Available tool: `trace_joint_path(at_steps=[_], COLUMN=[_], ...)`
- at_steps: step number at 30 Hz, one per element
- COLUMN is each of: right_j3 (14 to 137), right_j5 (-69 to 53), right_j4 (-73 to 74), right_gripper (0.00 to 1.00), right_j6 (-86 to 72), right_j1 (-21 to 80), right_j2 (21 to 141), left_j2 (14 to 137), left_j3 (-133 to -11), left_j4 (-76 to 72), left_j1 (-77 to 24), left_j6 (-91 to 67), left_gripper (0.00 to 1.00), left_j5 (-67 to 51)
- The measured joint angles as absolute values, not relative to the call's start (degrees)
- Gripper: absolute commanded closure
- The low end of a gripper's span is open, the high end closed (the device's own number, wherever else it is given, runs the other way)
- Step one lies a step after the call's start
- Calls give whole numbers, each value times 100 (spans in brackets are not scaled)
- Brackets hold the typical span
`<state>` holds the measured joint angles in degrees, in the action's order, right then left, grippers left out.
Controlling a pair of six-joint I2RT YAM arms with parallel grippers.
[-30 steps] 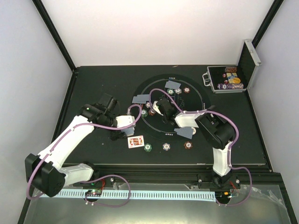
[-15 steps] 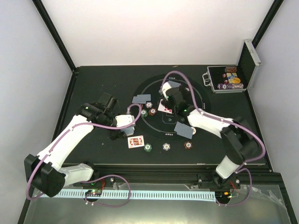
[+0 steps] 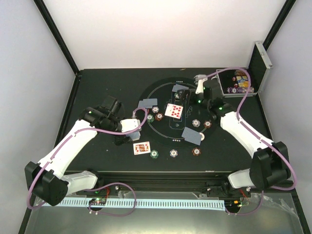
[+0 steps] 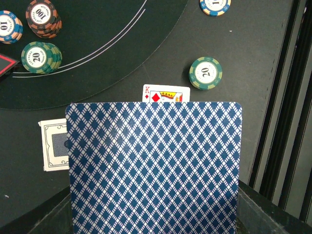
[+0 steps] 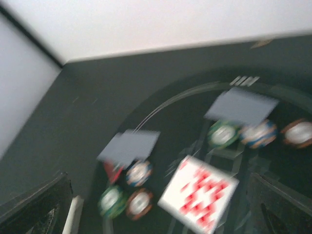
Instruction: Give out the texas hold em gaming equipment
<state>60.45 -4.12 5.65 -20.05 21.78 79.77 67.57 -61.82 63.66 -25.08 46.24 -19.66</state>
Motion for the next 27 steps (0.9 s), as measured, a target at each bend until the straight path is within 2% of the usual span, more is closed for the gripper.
trace_joint_path(at_steps=[5, 11, 18, 27], right_j3=[5275, 4473, 4834, 5098], right_j5=[-1881, -3009, -3756, -4244], right_j4=[576, -36, -720, -1780], right_gripper=[5, 11, 13, 20], right_j6=[-2958, -4219, -5094, -5924], right_j1=[2731, 3592, 4346, 4770], right_j2=[7878, 7881, 8514, 9408], left_j2=[6757, 6757, 6757, 6757], left_j3=[-6182, -6182, -6182, -6182], left_j4=[6364, 6364, 6361, 6357], left_j1=[-2508, -2508, -2508, -2508], left_j6=[4624, 4624, 4624, 4624], left_gripper=[99, 98, 98, 98], left_j5=[-1975, -1999, -2038, -2043])
